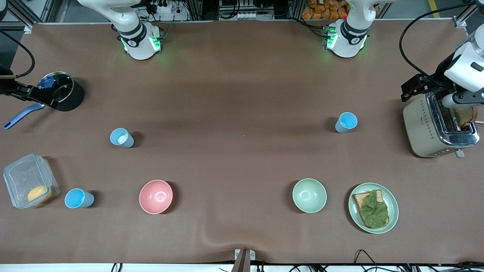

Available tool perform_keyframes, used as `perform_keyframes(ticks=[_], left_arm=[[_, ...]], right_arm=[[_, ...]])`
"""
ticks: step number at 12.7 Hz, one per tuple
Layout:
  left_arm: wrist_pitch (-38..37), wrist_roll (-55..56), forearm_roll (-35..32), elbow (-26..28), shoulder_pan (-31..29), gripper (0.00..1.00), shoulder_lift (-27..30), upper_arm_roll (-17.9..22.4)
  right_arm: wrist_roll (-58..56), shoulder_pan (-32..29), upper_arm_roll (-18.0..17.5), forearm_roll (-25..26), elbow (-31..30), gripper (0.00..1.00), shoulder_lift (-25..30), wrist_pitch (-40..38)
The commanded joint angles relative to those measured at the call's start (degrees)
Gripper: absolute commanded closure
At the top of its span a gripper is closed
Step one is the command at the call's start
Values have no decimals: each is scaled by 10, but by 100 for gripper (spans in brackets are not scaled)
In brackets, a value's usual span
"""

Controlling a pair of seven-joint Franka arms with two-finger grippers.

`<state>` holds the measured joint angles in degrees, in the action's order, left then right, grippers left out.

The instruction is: Stack blue cups with both arms

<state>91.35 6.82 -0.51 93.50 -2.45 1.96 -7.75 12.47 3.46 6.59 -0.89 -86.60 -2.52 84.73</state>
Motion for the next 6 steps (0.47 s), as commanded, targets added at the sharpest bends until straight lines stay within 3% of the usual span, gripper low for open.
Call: perform_keyframes(ticks=[1,6], left_arm=[[-8,16,-6,-10,-2,0,0,-2],[-7,22,-5,-10,0,0,0,-3]], right_arm=[[2,-13,-10,6,1,0,3,-13],[-1,-13,-10,5,1,0,3,-18]])
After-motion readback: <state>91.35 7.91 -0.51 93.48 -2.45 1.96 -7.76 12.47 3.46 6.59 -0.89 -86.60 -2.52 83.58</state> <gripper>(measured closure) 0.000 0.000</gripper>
